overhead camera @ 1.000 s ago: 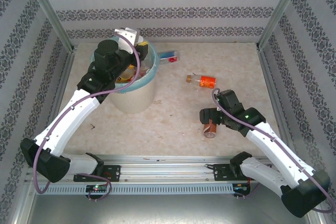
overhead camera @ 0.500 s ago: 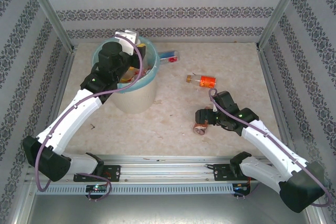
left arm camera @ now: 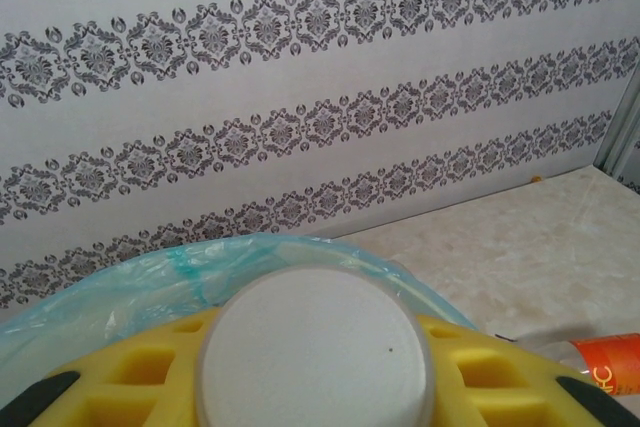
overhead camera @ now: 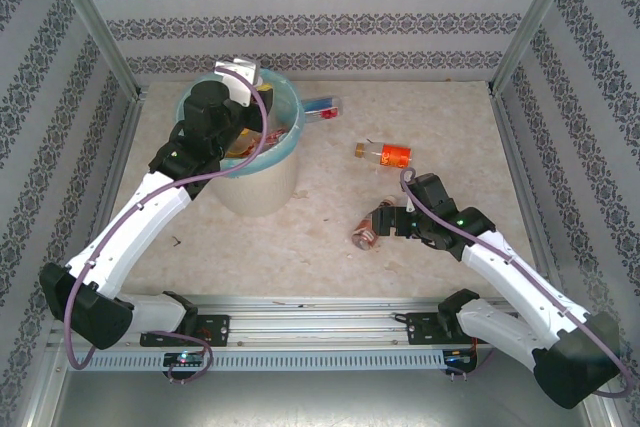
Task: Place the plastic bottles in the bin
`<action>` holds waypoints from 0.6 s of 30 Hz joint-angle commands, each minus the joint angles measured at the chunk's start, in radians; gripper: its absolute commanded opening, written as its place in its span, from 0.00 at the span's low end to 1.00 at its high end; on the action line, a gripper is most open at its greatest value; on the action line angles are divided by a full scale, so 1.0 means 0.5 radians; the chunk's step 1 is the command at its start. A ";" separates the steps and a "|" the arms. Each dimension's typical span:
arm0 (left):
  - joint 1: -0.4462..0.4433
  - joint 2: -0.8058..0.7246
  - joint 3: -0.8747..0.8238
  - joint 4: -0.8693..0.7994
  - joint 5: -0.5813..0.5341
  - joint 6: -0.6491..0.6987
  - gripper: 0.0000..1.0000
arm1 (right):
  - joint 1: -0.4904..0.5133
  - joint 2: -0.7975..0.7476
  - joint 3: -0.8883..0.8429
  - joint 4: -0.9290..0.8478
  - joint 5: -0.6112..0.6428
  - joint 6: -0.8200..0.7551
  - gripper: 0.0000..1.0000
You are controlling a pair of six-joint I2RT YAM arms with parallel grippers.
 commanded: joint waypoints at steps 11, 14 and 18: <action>-0.019 0.299 0.158 -0.476 0.458 -0.057 0.03 | 0.033 0.113 0.032 0.079 -0.071 0.045 0.98; -0.019 0.308 0.130 -0.420 0.501 -0.132 0.03 | 0.049 0.155 0.039 0.113 -0.075 0.047 0.98; -0.018 0.349 0.097 -0.417 0.408 -0.080 0.04 | 0.077 0.204 0.039 0.145 -0.074 0.060 0.98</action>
